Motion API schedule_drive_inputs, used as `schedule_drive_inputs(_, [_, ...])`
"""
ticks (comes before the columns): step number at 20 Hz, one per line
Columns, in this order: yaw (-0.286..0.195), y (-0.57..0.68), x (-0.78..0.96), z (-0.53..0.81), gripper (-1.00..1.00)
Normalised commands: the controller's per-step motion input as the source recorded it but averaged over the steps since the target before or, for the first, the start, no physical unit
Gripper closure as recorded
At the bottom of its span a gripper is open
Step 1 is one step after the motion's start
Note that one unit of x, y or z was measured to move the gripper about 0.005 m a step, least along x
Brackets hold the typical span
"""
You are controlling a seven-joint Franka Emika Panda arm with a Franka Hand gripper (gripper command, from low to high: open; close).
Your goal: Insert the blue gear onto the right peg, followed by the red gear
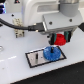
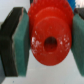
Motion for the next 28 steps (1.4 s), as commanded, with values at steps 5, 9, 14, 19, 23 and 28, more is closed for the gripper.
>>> schedule_drive_inputs(5, [0.0,-0.11,0.3,-0.09,1.0])
schedule_drive_inputs(9, [0.0,-0.09,0.17,-0.09,1.0])
schedule_drive_inputs(14, [0.0,-0.01,0.08,0.05,1.0])
schedule_drive_inputs(19, [0.0,-0.05,0.03,0.29,1.0])
schedule_drive_inputs(23, [0.0,-0.02,0.08,0.1,1.0])
schedule_drive_inputs(28, [0.0,-0.11,0.17,-0.03,1.0])
